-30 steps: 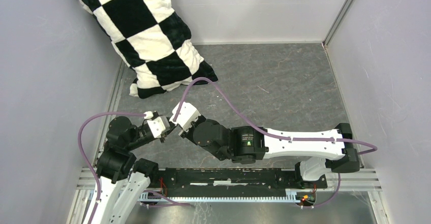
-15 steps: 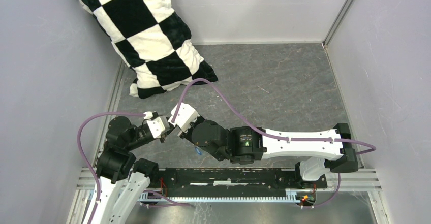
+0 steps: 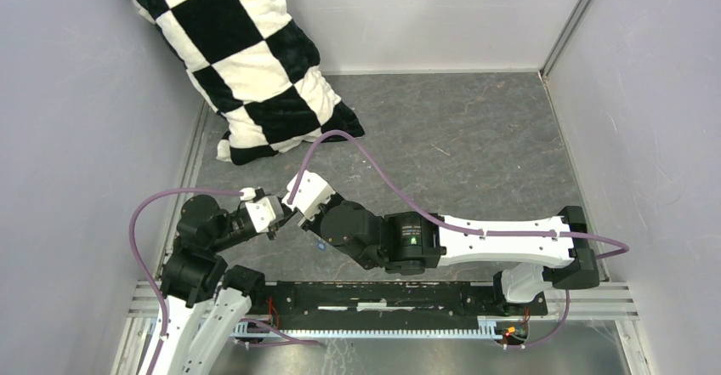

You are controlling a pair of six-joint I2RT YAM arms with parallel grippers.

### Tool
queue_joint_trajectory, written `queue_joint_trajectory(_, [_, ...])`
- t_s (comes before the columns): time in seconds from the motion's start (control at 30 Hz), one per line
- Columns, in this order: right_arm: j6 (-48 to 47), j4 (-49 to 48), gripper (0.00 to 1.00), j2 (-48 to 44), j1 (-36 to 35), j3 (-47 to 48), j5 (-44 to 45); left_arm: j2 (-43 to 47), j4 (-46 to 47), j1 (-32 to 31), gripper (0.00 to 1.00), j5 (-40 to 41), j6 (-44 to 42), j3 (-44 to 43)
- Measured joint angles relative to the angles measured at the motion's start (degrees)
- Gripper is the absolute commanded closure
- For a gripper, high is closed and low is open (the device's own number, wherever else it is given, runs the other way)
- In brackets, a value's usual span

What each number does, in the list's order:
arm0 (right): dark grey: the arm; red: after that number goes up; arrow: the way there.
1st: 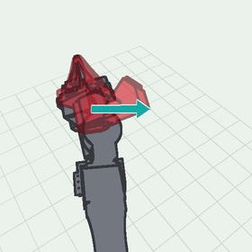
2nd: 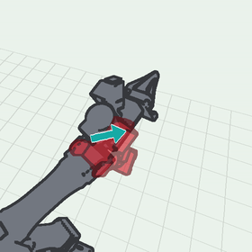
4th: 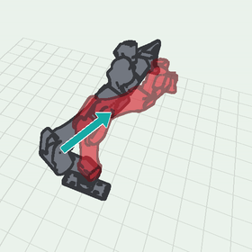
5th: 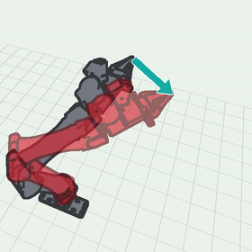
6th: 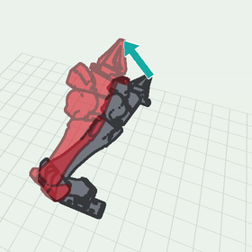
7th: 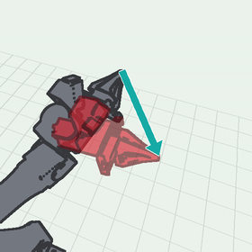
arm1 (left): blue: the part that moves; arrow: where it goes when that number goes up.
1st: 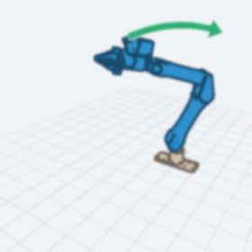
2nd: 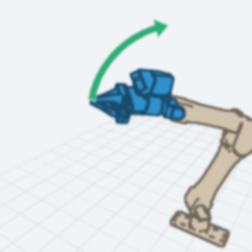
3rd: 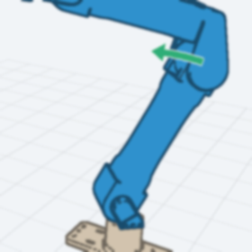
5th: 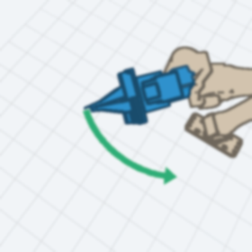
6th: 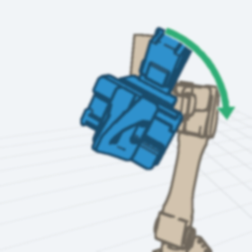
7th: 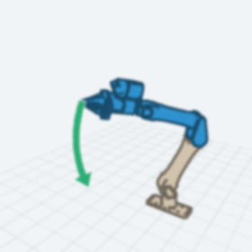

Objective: Put the keys on the keyring

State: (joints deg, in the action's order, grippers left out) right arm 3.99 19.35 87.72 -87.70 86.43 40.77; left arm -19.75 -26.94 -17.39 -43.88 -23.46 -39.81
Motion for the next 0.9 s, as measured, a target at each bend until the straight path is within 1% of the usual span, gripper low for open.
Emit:
queue_joint_trajectory(0.63, [0.26, -0.02, 1.00, 0.00, 0.00, -0.22, 0.74, 0.04, -0.02, 0.00, 0.98, -0.24, 0.02, -0.63])
queue_joint_trajectory(0.9, [1.03, -1.09, 1.00, -0.63, 0.00, -2.82, 2.45, 0.07, -0.52, 0.00, 0.98, -1.05, 0.02, -0.63])
